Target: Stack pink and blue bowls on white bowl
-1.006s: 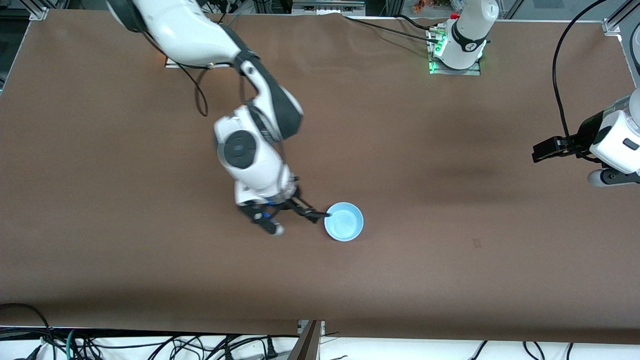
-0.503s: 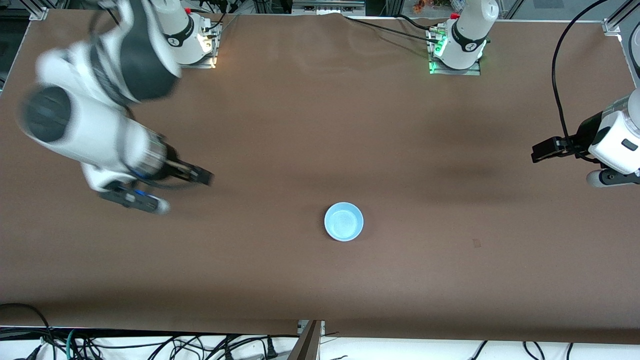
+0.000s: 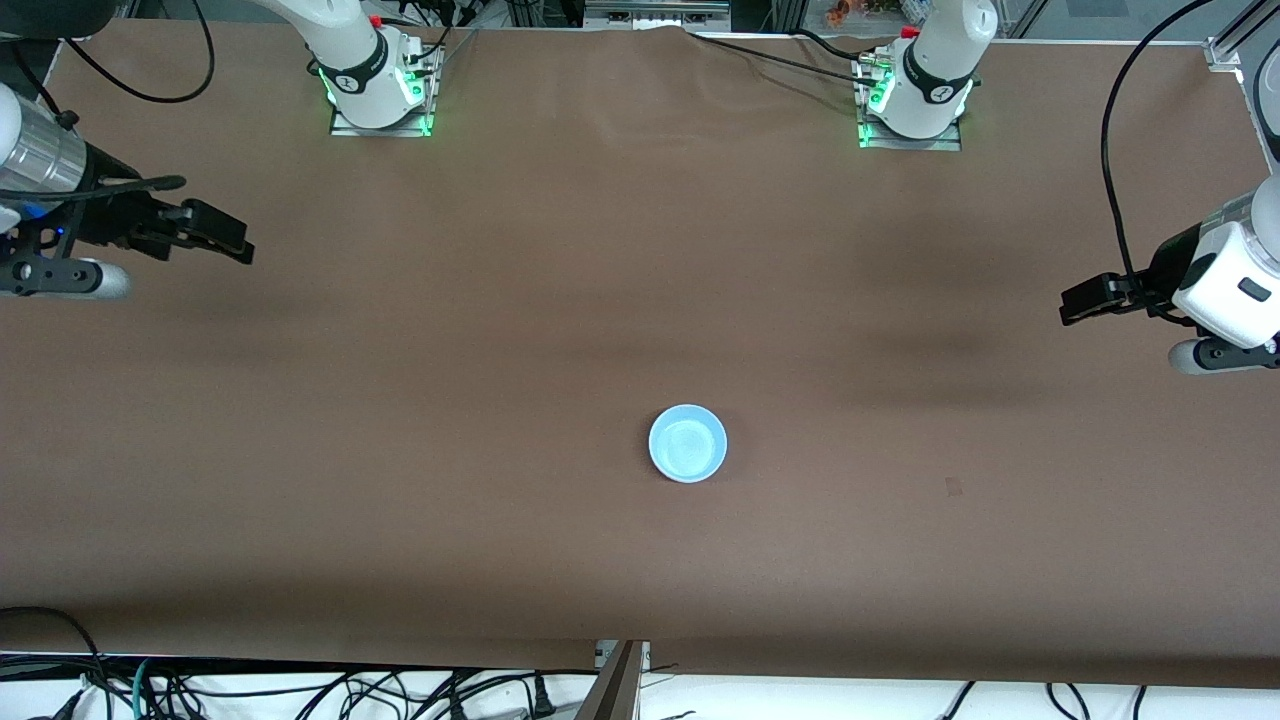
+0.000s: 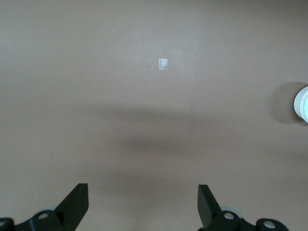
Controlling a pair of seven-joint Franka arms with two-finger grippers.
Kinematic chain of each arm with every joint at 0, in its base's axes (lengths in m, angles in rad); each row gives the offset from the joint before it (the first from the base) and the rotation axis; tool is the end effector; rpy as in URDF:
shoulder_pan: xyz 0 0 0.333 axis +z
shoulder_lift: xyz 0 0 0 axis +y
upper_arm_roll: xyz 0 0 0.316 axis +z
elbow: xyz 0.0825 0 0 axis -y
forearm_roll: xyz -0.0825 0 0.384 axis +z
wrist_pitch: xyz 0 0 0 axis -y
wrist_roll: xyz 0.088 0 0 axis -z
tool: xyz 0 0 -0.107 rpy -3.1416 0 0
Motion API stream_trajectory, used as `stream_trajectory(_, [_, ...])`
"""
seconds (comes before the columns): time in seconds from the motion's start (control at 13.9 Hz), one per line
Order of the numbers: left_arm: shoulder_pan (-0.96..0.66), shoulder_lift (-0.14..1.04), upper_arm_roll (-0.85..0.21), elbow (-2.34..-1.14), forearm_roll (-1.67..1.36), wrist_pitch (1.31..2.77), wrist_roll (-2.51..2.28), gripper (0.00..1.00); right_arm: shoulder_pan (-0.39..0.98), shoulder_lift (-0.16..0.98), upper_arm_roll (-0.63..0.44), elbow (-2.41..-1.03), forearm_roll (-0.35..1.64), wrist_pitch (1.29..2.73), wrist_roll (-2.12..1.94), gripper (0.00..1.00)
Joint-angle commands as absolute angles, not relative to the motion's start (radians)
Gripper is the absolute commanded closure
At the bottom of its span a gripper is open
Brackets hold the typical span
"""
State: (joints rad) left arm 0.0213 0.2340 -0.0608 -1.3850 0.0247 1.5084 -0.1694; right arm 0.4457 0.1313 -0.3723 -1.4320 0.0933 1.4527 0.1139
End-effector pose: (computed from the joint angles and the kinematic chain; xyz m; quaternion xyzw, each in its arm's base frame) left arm 0.6164 -0.0172 0.5693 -0.9963 -0.0653 0.0542 0.0110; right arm 0.5762 0.0682 0.6096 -0.9983 0.0168 0.0528 0.0178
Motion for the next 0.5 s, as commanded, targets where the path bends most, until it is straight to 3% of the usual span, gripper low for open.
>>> stream_trajectory(0.0, [0.023,0.236,-0.061,-1.381,0.008,1.506,-0.155,0.00,0.468,0.063,-0.350,-1.534,0.016,1.499,0.084,0.00])
stream_trajectory(0.14, [0.023,0.236,-0.061,-1.379,0.009,1.506,-0.155,0.00,0.413,0.066,-0.272,-1.540,-0.032,1.532,0.011,0.00])
stream_trajectory(0.29, [0.023,0.236,-0.061,-1.379,0.009,1.506,-0.155,0.00,0.217,0.064,-0.059,-1.534,-0.041,1.546,0.006,0.00])
stream_trajectory(0.43, [0.023,0.236,-0.061,-1.379,0.008,1.506,-0.155,0.00,0.166,0.061,-0.014,-1.529,-0.040,1.531,0.005,0.00])
